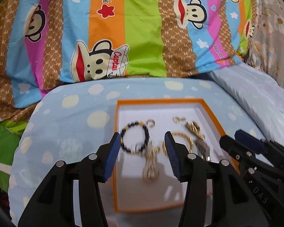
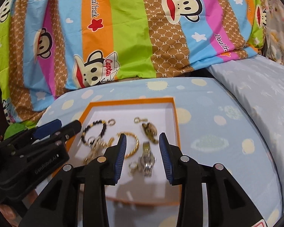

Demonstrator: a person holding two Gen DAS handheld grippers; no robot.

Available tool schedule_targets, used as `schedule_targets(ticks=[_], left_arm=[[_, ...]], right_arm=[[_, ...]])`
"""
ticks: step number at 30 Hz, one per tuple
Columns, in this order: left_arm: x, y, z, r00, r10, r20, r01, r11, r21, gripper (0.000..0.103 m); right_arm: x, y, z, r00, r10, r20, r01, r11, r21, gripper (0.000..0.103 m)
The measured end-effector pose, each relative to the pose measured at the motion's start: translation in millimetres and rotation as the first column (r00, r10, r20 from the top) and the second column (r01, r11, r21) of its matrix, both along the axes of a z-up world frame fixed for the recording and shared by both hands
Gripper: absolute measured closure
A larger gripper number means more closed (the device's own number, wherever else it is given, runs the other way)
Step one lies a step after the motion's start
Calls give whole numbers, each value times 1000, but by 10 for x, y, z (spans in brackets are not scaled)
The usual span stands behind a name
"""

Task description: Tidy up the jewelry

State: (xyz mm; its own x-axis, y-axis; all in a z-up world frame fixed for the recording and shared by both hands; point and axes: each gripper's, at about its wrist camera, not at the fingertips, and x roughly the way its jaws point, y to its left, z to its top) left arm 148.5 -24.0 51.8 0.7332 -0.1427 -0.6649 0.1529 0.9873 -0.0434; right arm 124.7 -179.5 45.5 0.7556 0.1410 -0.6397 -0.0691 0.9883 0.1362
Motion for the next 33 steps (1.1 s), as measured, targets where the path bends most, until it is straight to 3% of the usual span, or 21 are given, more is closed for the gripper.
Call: schedule_targets(ticks=[3, 12, 33], left_arm=[[-243, -14, -62, 1000, 7, 10, -7, 1000, 25, 55], [-502, 104, -231, 998, 50, -48, -52, 998, -30, 48], [-488, 91, -280, 996, 90, -16, -89, 995, 46, 48]], right_arm=[[-223, 23, -28, 1000, -14, 26, 14, 1000, -2, 44], [-499, 41, -174, 999, -43, 30, 43, 999, -3, 38], [-463, 74, -242, 998, -54, 19, 54, 998, -31, 30]])
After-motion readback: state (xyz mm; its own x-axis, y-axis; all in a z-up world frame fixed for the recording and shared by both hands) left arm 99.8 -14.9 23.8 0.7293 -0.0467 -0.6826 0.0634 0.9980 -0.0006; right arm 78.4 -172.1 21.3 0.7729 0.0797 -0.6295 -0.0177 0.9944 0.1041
